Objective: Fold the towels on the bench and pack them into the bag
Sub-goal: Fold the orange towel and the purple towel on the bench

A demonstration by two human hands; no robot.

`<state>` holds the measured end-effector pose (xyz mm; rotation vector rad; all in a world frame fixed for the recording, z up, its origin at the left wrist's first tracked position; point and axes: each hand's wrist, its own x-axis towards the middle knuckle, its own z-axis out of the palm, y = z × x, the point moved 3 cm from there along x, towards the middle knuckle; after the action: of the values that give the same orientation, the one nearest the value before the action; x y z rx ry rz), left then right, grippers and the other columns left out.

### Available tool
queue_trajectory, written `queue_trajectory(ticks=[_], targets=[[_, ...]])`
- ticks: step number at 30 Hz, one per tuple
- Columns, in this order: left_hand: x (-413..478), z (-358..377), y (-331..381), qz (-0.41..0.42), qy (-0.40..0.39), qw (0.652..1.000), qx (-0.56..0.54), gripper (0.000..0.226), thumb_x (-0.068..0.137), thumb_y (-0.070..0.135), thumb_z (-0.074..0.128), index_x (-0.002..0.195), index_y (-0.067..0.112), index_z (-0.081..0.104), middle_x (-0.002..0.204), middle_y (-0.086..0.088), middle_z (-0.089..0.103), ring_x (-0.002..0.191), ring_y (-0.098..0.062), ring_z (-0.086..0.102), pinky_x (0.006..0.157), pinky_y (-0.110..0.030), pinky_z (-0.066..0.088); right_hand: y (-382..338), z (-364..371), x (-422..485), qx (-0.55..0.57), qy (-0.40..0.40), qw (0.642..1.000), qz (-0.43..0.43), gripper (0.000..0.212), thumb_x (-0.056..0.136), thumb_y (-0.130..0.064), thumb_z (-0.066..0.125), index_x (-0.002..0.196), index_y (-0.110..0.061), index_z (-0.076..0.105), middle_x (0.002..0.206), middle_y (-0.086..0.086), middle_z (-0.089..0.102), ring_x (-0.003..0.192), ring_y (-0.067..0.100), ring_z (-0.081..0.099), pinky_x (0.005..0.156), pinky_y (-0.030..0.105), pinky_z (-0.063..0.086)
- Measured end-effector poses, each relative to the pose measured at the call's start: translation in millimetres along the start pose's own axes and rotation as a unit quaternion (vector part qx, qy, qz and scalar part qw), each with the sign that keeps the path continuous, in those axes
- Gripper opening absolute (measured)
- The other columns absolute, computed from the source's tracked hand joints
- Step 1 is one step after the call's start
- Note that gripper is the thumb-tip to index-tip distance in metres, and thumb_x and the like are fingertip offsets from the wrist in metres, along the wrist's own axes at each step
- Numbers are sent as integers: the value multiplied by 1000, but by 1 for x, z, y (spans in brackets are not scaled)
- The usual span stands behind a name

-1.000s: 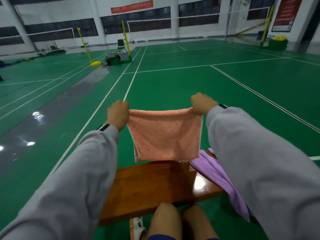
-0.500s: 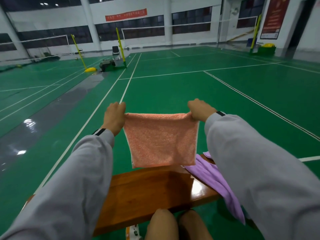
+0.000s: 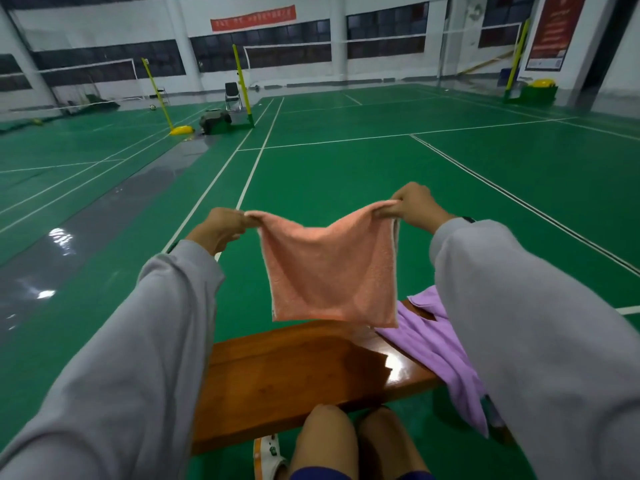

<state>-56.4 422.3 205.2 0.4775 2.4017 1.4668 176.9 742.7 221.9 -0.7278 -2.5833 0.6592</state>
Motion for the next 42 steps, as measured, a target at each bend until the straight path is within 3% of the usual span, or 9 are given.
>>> queue_trajectory(ticks=[3, 9, 12, 16, 21, 30, 35, 38, 42], targets=[[-2, 6, -7, -40, -77, 983, -159, 34, 97, 23, 68, 126, 7, 62, 122, -3, 66, 113, -24, 60, 110, -44, 42, 10, 1, 2, 69, 70, 994, 40, 47, 93, -33, 69, 54, -14, 51, 55, 5, 45, 60, 21, 42, 53, 33, 27], [6, 15, -6, -16, 28, 957, -290, 12, 100, 10, 62, 97, -1, 65, 97, -13, 67, 84, -22, 63, 77, -36, 56, 23, 9, 6, 195, 78, 968, 137, 25, 80, -25, 83, 84, -1, 75, 75, 7, 65, 69, 19, 54, 65, 35, 47], [14, 12, -7, -1, 85, 963, -254, 8, 96, 3, 66, 89, -1, 67, 92, -14, 68, 92, -27, 64, 91, -39, 57, 25, 10, 5, 124, 54, 982, 129, 15, 80, -16, 83, 92, -8, 79, 89, 7, 73, 86, 21, 64, 81, 37, 55], [19, 14, -13, 0, 92, 972, -217, 20, 95, -3, 64, 114, -9, 66, 107, -18, 69, 108, -32, 65, 102, -44, 54, 20, 18, 7, 23, 24, 995, 95, 8, 84, -8, 74, 88, -5, 80, 86, 11, 73, 84, 23, 65, 70, 32, 48], [17, 22, -21, 2, 84, 978, -190, 26, 98, -4, 60, 123, -9, 63, 106, -15, 67, 114, -32, 62, 106, -45, 51, 22, 26, 14, 0, 21, 996, 84, 8, 83, -4, 72, 85, -5, 80, 85, 14, 74, 88, 28, 69, 81, 40, 58], [17, 21, -44, 2, 109, 984, -143, 27, 94, 16, 73, 117, 3, 69, 106, -6, 67, 107, -27, 60, 106, -46, 47, 42, 44, 7, 91, -3, 989, 120, 19, 87, -24, 70, 88, -7, 79, 80, 12, 70, 69, 20, 54, 64, 34, 49], [17, 24, -38, -2, 89, 985, -148, 27, 101, 24, 63, 112, 0, 65, 94, -7, 65, 76, -20, 63, 63, -32, 54, 31, 57, 4, 245, -33, 948, 201, 14, 97, -17, 50, 95, -12, 63, 73, 13, 66, 46, 20, 56, 46, 24, 41], [18, 19, -27, 5, 88, 974, -208, 22, 103, 20, 60, 106, -1, 60, 92, -15, 68, 64, -19, 68, 61, -28, 61, 14, 58, 10, 333, -29, 922, 198, 16, 100, -13, 43, 95, -13, 58, 85, 18, 70, 69, 28, 66, 59, 36, 56], [7, 10, -11, 39, 95, 961, -257, 15, 106, 24, 53, 101, 10, 54, 113, -15, 66, 98, -27, 70, 76, -34, 60, -2, 44, 12, 388, 34, 907, 161, 19, 101, -18, 49, 87, -18, 61, 100, 10, 62, 87, 23, 58, 55, 33, 56]])
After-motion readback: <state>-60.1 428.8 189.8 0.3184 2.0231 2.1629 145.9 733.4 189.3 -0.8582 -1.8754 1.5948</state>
